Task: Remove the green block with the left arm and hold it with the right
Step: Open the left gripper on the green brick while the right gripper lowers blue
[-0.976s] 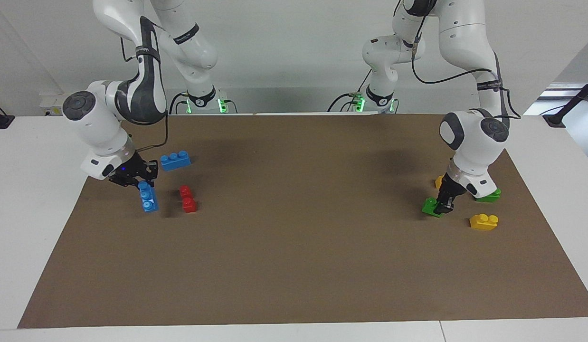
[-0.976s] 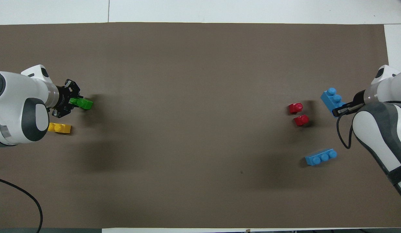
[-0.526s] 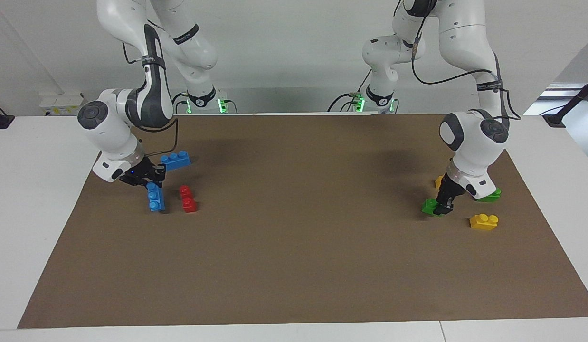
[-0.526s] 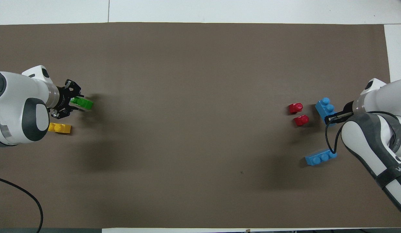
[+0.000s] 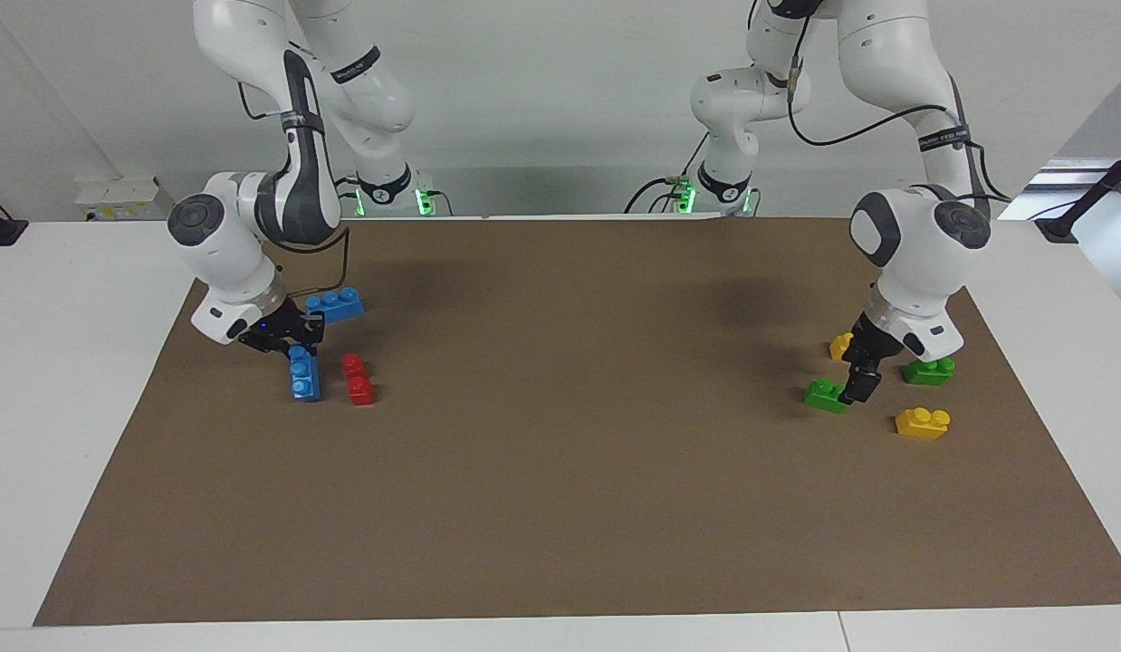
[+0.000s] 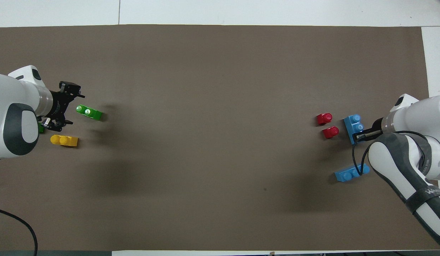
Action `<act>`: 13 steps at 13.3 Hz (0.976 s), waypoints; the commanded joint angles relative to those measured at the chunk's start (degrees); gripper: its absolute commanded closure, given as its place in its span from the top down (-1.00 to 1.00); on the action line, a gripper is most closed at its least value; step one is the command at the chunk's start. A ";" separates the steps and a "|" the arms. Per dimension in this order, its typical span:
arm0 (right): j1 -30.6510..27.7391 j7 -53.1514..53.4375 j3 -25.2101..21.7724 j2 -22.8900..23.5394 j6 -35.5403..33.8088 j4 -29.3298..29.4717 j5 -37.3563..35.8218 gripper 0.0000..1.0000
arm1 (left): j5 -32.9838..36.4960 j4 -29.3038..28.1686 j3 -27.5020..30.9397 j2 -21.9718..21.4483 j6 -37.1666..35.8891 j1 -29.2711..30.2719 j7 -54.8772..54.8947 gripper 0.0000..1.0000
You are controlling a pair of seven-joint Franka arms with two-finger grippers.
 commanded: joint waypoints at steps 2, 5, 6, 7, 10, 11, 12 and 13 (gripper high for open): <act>-0.96 0.90 0.76 -0.48 0.87 -1.02 -0.61 1.00 | -0.34 2.26 -0.13 -3.12 -4.69 -0.05 3.69 1.00; -0.87 0.46 0.84 -0.48 -3.06 3.53 -0.61 1.00 | 1.84 3.57 -0.13 -5.06 -9.25 -0.32 11.77 1.00; -0.61 0.46 0.93 -0.66 -6.04 5.81 -0.61 1.00 | 2.55 4.88 -0.22 -5.07 -11.09 -0.32 14.14 1.00; -0.34 0.11 1.02 -0.83 -8.86 8.27 -0.70 1.00 | 2.56 6.46 -0.22 -5.41 -13.11 -0.32 16.69 1.00; 0.88 -3.31 1.37 -3.20 -15.11 13.99 -0.70 1.00 | 2.56 8.41 -0.22 -7.08 -17.70 -0.32 27.23 1.00; 2.02 -3.76 1.63 -4.60 -16.08 14.88 -0.70 1.00 | 2.56 8.33 -0.22 -8.04 -18.57 -0.32 29.79 1.00; 3.60 -3.85 1.63 -6.18 -16.70 15.06 -0.61 1.00 | 2.56 8.33 -0.31 -9.01 -19.54 -0.41 32.34 1.00; 5.01 -4.63 1.63 -7.59 -17.49 15.06 -0.52 1.00 | 2.56 8.41 -0.40 -10.06 -20.51 -0.50 35.06 1.00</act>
